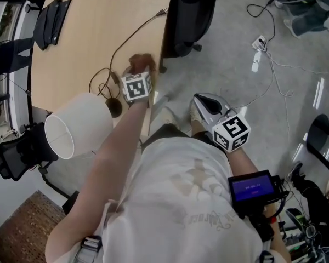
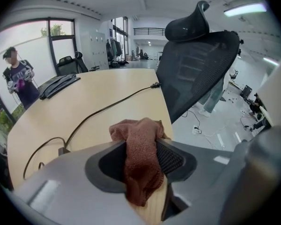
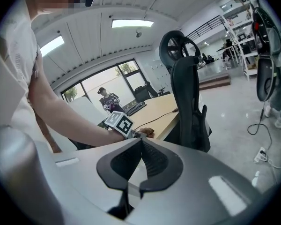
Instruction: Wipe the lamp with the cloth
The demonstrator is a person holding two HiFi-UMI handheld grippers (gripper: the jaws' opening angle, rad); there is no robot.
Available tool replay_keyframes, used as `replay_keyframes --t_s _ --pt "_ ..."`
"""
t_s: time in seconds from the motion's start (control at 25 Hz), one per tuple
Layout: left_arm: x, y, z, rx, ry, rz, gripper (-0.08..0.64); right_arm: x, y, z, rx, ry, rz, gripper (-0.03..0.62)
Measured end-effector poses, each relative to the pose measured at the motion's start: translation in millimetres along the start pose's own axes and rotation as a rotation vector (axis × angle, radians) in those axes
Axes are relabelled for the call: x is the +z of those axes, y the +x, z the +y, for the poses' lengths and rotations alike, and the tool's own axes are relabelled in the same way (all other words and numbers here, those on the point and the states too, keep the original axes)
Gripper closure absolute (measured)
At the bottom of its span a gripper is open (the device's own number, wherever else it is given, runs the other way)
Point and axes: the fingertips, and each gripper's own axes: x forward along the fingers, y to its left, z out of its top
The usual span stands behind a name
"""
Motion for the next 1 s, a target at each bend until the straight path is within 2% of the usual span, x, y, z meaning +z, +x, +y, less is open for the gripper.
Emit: replay_keyframes --t_s 0.12,0.28,0.4,0.56,0.76,0.92,1.0 --pt "6.7 -6.1 -23.8 -0.001 0.041 0.004 0.428 6.4 -18.9 -8.3 0.004 0.001 -0.016 0.58" --pt "-1.0 -15.7 -29.2 -0.055 0.039 0.024 0.451 7.0 -20.0 -5.7 0.022 -0.005 -0.02 0.58" --pt "-12.6 -30.7 -26.4 -0.098 0.036 -0.005 0.456 3.2 -6.6 4.5 0.05 -0.018 -0.015 0.58" --pt "-21.5 -67.0 -42.8 -0.157 0.012 -0.085 0.459 1.7 -0.5 13.5 0.094 -0.042 -0.007 0.58" --pt "-6.9 -140.0 -87.7 -0.262 -0.053 -0.235 0.459 2.1 -18.6 6.2 0.138 -0.068 0.013 0.58" --pt "2.0 -198.7 -95.9 -0.323 -0.092 -0.358 0.459 5.6 -11.6 8.3 0.189 -0.113 0.04 0.58" --pt "1.3 -221.9 -95.7 -0.334 -0.083 -0.403 0.459 9.2 -4.8 11.8 0.212 -0.132 0.047 0.58"
